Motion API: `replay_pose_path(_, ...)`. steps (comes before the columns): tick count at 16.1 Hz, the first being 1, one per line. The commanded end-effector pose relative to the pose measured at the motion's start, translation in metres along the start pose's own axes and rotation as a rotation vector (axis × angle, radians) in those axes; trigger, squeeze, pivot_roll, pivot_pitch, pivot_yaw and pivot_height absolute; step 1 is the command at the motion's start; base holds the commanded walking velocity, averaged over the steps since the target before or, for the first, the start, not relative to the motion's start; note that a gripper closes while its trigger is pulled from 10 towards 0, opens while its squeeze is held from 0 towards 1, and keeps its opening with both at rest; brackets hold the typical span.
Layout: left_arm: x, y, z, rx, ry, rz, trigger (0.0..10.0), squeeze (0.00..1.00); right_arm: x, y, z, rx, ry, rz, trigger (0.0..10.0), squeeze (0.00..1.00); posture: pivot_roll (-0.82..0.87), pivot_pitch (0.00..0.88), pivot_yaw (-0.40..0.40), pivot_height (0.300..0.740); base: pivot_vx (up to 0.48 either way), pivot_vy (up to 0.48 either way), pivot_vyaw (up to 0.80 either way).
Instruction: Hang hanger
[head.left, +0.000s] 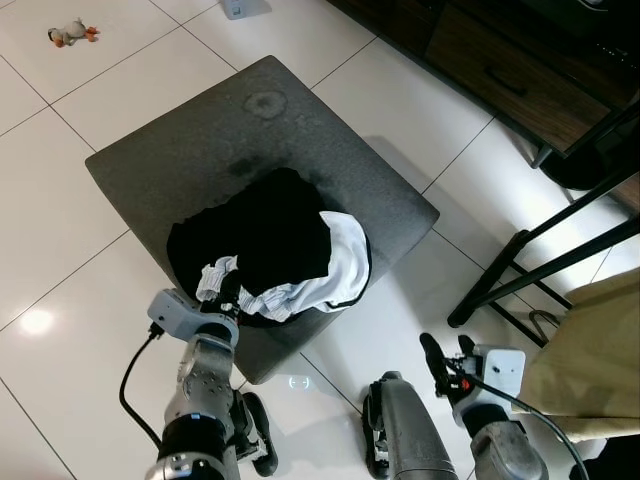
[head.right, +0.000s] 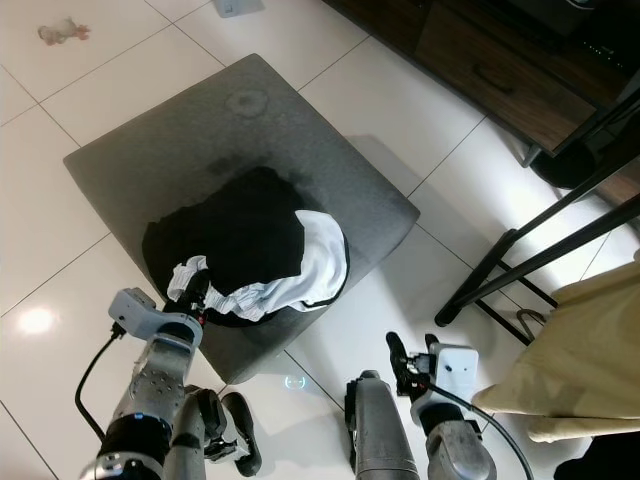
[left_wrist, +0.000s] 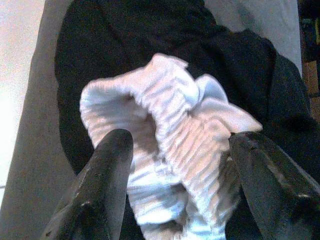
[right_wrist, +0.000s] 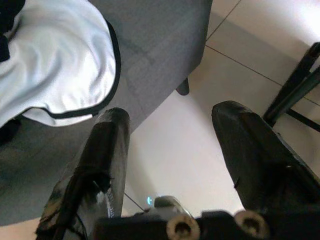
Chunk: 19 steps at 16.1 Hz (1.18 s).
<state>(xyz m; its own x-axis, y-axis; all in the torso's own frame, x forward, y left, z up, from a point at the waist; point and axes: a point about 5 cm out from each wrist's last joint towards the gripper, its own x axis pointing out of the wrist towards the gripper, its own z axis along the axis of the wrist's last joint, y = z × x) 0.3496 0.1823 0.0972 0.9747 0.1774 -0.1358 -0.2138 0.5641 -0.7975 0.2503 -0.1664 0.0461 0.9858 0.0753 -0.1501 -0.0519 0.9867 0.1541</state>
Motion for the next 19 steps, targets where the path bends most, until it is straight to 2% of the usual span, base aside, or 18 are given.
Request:
replay_pose_path(1,-0.002,0.013,-0.005,-0.010,0.017,0.045,10.0,0.00,-0.010,-0.006,-0.008,0.012,0.039,-0.026,10.0,0.00,-0.26,0.585,-0.149,0.626,0.000,0.000,0.00)
replay_pose_path(7,0.009,0.009,0.002,-0.039,0.017,0.030,10.0,0.00,-0.019,-0.010,-0.006,-0.015,0.048,-0.024,10.0,0.00,-0.28,0.599,-0.163,0.626,0.000,0.000,0.00)
replay_pose_path(9,0.013,0.005,0.004,-0.089,0.018,0.023,10.0,0.00,-0.020,-0.010,-0.005,-0.026,0.051,-0.019,10.0,0.00,-0.29,0.600,-0.167,0.626,0.000,0.000,0.00)
replay_pose_path(11,0.019,-0.004,0.007,-0.187,0.018,0.010,10.0,0.00,-0.020,-0.009,-0.004,-0.031,0.049,-0.017,10.0,0.00,-0.29,0.599,-0.169,0.626,0.000,0.000,0.00)
replay_pose_path(12,0.019,-0.005,0.006,-0.192,0.020,0.010,10.0,0.00,-0.020,-0.009,-0.004,-0.032,0.050,-0.017,10.0,0.00,-0.29,0.598,-0.170,0.626,0.000,0.000,0.00)
replay_pose_path(13,0.020,-0.005,0.004,-0.220,0.032,0.017,0.0,0.00,-0.019,-0.008,-0.002,-0.037,0.050,-0.013,10.0,0.00,-0.30,0.596,-0.170,0.626,0.000,0.000,0.00)
replay_pose_path(19,0.016,0.011,-0.002,-0.313,0.074,0.082,0.0,0.00,-0.016,-0.007,-0.001,-0.048,0.061,-0.015,10.0,0.00,-0.29,0.589,-0.166,0.626,0.000,0.000,0.00)
